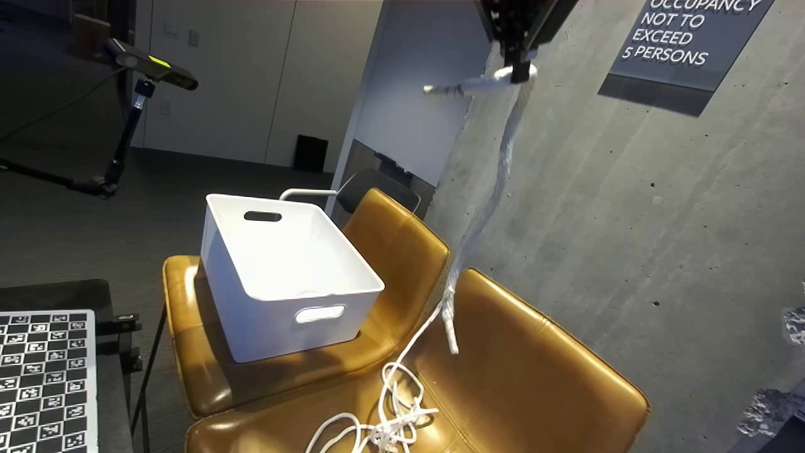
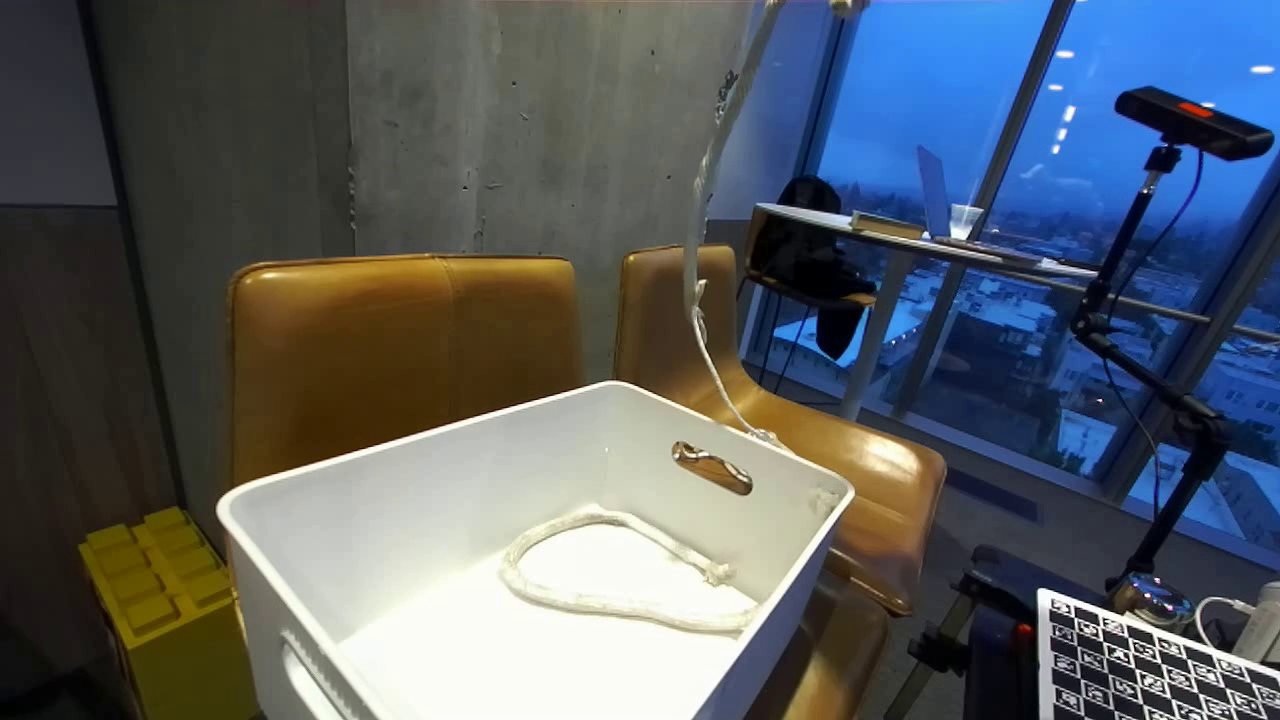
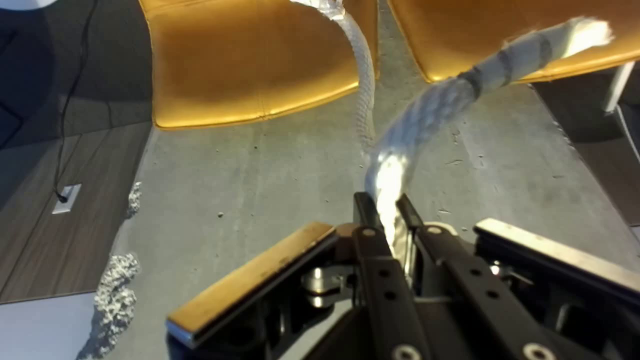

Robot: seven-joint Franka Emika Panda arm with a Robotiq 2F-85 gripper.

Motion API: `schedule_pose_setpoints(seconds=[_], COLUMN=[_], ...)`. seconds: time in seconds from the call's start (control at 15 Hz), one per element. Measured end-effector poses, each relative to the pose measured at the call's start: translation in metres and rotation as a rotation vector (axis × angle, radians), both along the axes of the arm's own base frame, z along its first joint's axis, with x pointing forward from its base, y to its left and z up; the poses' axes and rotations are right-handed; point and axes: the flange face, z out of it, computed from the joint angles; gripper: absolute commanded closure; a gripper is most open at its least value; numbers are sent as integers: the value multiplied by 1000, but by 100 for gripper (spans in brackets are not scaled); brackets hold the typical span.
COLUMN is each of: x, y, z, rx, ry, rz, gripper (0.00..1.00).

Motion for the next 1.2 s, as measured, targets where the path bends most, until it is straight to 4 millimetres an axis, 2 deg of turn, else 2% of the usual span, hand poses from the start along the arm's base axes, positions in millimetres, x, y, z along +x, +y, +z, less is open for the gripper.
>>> schedule_pose_setpoints(seconds=[0.2,0.27,0.4,0.53,0.87,1.0,1.2], x=[-9,-12,-12,-4,22,26,27], y=[46,59,74,73,60,69,103], z=[62,76,84,74,23,15,19], rx=[12,9,1,-14,-24,-30,-55], ry=[-35,-43,-45,-25,66,80,74], rz=[37,48,60,58,38,53,91], gripper=[97,97,97,97,97,97,97])
